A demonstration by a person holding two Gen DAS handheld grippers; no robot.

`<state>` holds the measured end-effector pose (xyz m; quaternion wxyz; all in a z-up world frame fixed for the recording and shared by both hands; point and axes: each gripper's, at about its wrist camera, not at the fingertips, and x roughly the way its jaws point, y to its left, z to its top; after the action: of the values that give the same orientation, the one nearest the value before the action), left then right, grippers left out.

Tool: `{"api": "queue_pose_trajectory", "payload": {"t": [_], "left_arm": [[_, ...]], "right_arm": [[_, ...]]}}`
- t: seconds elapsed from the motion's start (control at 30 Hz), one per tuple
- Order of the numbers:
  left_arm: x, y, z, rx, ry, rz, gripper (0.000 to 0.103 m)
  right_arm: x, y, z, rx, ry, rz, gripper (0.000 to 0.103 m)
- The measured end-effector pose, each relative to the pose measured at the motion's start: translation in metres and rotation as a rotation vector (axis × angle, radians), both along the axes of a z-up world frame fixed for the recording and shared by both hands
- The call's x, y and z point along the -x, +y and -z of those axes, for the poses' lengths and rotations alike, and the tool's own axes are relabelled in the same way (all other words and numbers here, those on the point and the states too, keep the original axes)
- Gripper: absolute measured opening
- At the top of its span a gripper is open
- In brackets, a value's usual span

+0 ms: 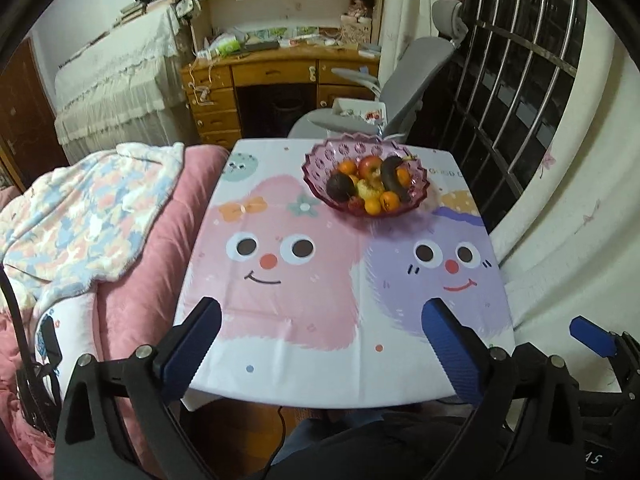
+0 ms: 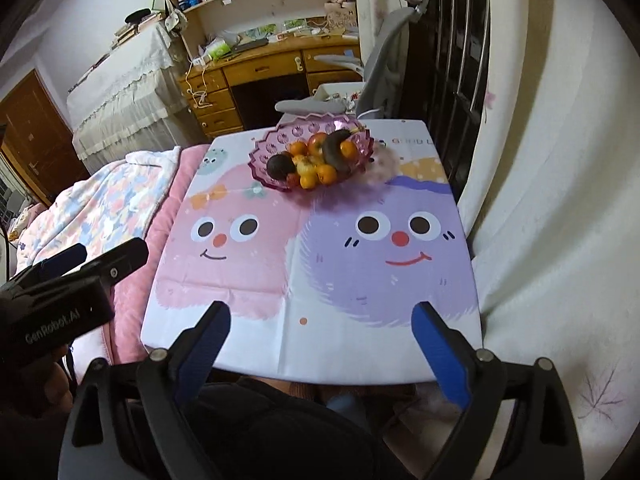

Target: Organize fruits

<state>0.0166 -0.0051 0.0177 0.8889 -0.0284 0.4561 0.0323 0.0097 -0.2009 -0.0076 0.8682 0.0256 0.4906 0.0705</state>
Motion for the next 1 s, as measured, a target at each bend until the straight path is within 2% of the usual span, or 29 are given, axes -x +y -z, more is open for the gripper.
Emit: {"api": "queue_pose_trajectory", "payload": {"t": [0.1,0.37,1.0], "left_arm": [[-0.001,-0.002,-0.001,-0.014,-0.002,0.001,0.102],[0.000,-0.001,0.008,-0.021,0.033,-0.004,0.102],[0.000,-0.006,0.013,-0.022,0.049,0.010,0.102]], "right_arm": [[-0.001,0.002,0.001,-0.003,-0.002,-0.007,0.103],[0.000,0.003,0.006,-0.023,0.011,-0.001,0.103],[0.003,0.004,0.011,-0.028,0.033,0.003,0.103]]}}
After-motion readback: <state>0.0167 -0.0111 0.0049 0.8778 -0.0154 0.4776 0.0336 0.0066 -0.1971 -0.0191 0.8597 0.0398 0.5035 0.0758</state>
